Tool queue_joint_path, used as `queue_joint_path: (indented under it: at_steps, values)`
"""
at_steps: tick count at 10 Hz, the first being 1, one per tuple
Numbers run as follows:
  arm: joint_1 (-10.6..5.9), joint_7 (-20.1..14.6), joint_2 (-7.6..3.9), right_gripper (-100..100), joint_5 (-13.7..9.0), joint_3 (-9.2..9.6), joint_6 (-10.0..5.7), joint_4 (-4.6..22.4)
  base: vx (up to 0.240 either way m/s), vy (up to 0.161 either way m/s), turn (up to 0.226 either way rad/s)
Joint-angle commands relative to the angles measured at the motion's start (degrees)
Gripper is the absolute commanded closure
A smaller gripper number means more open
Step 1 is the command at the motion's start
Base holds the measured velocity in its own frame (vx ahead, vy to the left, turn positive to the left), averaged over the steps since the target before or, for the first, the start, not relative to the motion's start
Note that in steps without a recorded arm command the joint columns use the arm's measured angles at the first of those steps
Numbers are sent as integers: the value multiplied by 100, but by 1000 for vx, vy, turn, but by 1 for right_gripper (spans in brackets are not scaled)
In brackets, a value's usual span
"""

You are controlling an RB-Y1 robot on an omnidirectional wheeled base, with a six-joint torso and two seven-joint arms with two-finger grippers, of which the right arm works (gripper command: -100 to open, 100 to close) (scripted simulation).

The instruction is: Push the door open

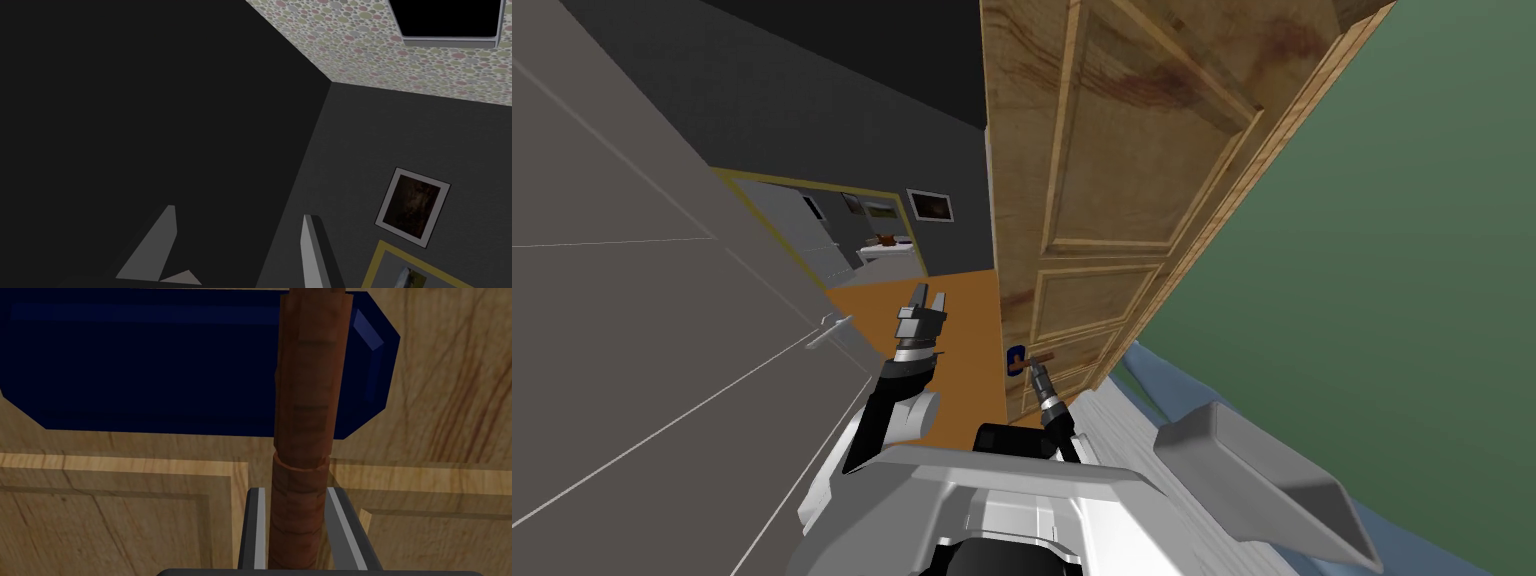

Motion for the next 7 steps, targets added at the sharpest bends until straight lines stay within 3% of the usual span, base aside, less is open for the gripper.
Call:
queue_joint_path:
  at_steps: [1, 7]
  values:
    - [-96, 48, 5, 100, -74, -203, 50, 60, 160, 157, -113]
    - [-295, 151, 87, 100, -255, -579, 123, 181, 110, 130, -80]
